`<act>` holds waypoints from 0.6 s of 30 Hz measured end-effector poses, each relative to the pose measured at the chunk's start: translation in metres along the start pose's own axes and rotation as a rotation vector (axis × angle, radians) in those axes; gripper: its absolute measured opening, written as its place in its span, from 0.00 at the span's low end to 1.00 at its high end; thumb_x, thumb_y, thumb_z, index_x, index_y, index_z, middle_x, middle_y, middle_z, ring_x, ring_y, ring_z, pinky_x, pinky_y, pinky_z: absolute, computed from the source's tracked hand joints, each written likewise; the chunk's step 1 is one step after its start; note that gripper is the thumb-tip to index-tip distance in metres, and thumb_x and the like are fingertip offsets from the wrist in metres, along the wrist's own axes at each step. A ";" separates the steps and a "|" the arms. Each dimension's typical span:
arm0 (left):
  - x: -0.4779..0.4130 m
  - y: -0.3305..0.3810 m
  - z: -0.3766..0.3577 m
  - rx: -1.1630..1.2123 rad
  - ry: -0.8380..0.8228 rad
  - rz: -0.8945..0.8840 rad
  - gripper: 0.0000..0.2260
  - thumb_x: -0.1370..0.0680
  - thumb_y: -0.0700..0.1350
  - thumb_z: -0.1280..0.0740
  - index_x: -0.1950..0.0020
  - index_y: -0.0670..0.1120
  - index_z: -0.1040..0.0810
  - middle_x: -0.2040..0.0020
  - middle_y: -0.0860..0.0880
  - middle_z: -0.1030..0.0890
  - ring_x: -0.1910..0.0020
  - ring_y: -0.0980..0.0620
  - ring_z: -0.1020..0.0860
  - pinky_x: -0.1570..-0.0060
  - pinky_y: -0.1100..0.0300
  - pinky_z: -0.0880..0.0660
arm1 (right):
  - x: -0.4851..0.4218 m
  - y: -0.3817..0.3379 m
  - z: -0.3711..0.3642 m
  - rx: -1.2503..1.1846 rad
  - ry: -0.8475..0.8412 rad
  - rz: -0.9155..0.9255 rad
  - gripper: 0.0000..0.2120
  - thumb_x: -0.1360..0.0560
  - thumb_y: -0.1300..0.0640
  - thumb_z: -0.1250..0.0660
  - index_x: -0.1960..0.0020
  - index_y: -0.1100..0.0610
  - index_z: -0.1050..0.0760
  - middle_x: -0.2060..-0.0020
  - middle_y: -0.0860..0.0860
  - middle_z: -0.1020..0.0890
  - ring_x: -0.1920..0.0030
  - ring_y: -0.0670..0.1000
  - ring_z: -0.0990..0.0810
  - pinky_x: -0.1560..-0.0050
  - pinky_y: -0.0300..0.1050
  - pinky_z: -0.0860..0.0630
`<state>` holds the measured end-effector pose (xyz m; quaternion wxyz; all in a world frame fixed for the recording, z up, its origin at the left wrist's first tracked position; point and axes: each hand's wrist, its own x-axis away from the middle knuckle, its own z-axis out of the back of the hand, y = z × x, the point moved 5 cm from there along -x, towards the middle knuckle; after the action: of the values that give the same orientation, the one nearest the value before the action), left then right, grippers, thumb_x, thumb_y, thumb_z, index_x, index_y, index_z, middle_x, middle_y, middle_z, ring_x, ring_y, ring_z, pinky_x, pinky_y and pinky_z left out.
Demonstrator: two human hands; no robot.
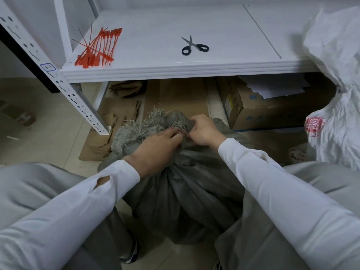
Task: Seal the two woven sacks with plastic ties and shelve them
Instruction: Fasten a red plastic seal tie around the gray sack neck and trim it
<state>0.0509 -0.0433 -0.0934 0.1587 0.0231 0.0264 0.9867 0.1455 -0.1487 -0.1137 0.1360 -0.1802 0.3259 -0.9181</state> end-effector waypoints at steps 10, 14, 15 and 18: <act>-0.008 0.000 -0.005 -0.094 -0.021 -0.021 0.08 0.21 0.42 0.42 0.42 0.44 0.30 0.42 0.43 0.25 0.45 0.41 0.26 0.60 0.55 0.37 | -0.012 0.007 -0.014 0.351 0.087 0.109 0.08 0.23 0.62 0.38 0.55 0.60 0.20 0.55 0.59 0.20 0.55 0.60 0.21 0.54 0.52 0.22; -0.007 -0.004 -0.007 -0.130 -0.024 -0.031 0.11 0.20 0.42 0.44 0.38 0.46 0.31 0.41 0.43 0.24 0.45 0.41 0.25 0.56 0.51 0.30 | -0.018 0.013 -0.011 0.214 0.122 0.090 0.12 0.21 0.56 0.37 0.61 0.58 0.24 0.60 0.56 0.20 0.59 0.55 0.21 0.57 0.49 0.23; -0.007 -0.005 -0.007 -0.130 -0.022 -0.040 0.12 0.20 0.42 0.44 0.36 0.47 0.31 0.40 0.43 0.24 0.45 0.41 0.25 0.54 0.50 0.28 | -0.019 0.012 -0.009 0.165 0.125 0.096 0.12 0.21 0.56 0.37 0.62 0.57 0.26 0.61 0.54 0.20 0.60 0.54 0.22 0.58 0.46 0.25; -0.003 -0.006 -0.006 -0.135 -0.009 -0.093 0.13 0.20 0.42 0.42 0.36 0.47 0.30 0.41 0.43 0.23 0.44 0.41 0.25 0.50 0.49 0.27 | -0.021 0.011 -0.008 0.017 0.112 0.104 0.10 0.20 0.58 0.38 0.60 0.57 0.27 0.60 0.51 0.22 0.61 0.48 0.25 0.63 0.37 0.33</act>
<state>0.0553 -0.0384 -0.1000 0.2057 0.0155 -0.0397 0.9777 0.1620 -0.1449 -0.1316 0.1667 -0.1100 0.3342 -0.9211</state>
